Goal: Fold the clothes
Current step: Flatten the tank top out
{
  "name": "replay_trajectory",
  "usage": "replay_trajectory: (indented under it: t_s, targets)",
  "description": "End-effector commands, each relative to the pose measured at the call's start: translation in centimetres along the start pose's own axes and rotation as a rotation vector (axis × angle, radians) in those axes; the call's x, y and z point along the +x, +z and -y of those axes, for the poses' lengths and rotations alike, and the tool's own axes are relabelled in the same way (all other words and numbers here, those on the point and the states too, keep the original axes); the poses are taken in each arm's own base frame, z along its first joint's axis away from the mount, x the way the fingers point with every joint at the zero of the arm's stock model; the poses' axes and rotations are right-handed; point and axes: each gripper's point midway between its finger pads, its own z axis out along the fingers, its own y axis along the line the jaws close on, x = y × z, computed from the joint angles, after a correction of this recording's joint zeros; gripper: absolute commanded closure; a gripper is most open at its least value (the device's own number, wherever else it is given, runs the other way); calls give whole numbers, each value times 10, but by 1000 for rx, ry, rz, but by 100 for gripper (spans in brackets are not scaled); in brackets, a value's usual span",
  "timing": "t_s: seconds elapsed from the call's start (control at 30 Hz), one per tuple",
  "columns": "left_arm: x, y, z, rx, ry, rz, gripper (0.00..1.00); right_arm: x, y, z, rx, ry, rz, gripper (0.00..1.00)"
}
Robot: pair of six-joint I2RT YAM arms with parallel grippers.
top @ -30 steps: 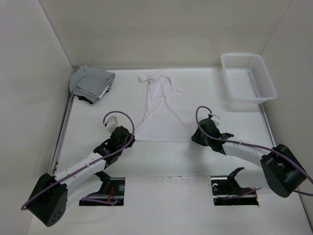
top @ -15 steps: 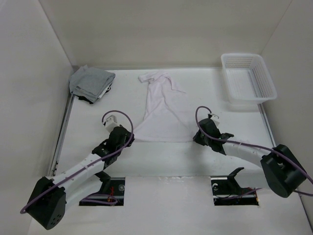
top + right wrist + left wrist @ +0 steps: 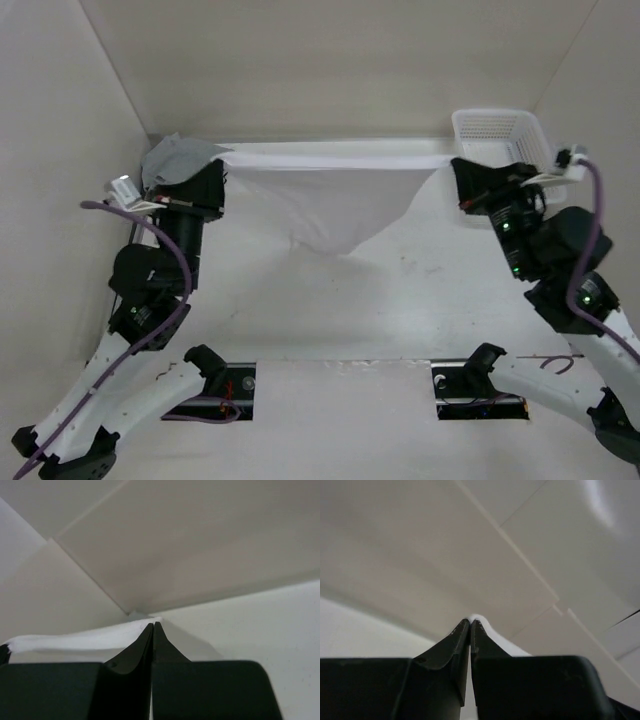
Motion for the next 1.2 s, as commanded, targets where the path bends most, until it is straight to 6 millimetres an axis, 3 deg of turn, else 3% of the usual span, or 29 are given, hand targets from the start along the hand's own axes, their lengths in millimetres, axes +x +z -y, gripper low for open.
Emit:
replay_trajectory:
  t_s: [0.0,0.07,0.13,0.17,0.23,0.3,0.33,0.37,0.43,0.5,0.53,0.6,0.67,0.73,0.87,0.93,1.0,1.1,1.17]
  targets:
    - [-79,10,50,73,56,226,97,-81,-1,-27,-10,-141,139,100]
    - [-106,11,73,113,60,284,97,-112,-5,-46,-58,-143,190,100]
    - [-119,21,92,132,91,311,97,-144,-8,-68,-116,-140,243,100]
    - [-118,25,93,129,109,313,96,-148,-7,-73,-134,-142,248,100]
    - [-108,40,90,97,153,306,96,-145,13,-74,-132,-176,243,100]
    - [-89,54,76,63,198,281,96,-117,48,-57,-103,-184,184,100]
    - [-68,71,53,6,248,254,96,-102,66,-44,-89,-173,149,100]
    - [-60,77,45,-12,263,242,96,-93,78,-39,-91,-158,126,100]
    - [-16,110,0,-84,287,146,96,-66,120,-10,-68,-120,67,100]
    - [9,128,-26,-114,282,82,96,-48,149,7,-51,-104,26,100]
    - [30,147,-55,-149,261,22,96,-36,170,22,-34,-92,-1,100]
    - [38,167,-78,-185,239,-18,96,-23,195,36,-18,-86,-31,100]
    - [34,193,-93,-208,234,-25,97,-15,220,49,3,-81,-51,100]
    - [25,207,-91,-205,239,-19,97,-16,234,50,-3,-74,-51,100]
    - [-21,225,-61,-152,242,39,97,-58,245,21,-52,-73,12,100]
    - [-42,221,-44,-120,245,74,97,-82,238,5,-76,-80,53,100]
    - [-53,217,-35,-105,251,97,97,-89,234,-4,-92,-82,65,100]
    - [-67,205,-26,-96,273,123,97,-90,225,-12,-103,-84,65,100]
    - [-66,193,-28,-103,287,123,97,-83,216,-8,-91,-81,52,100]
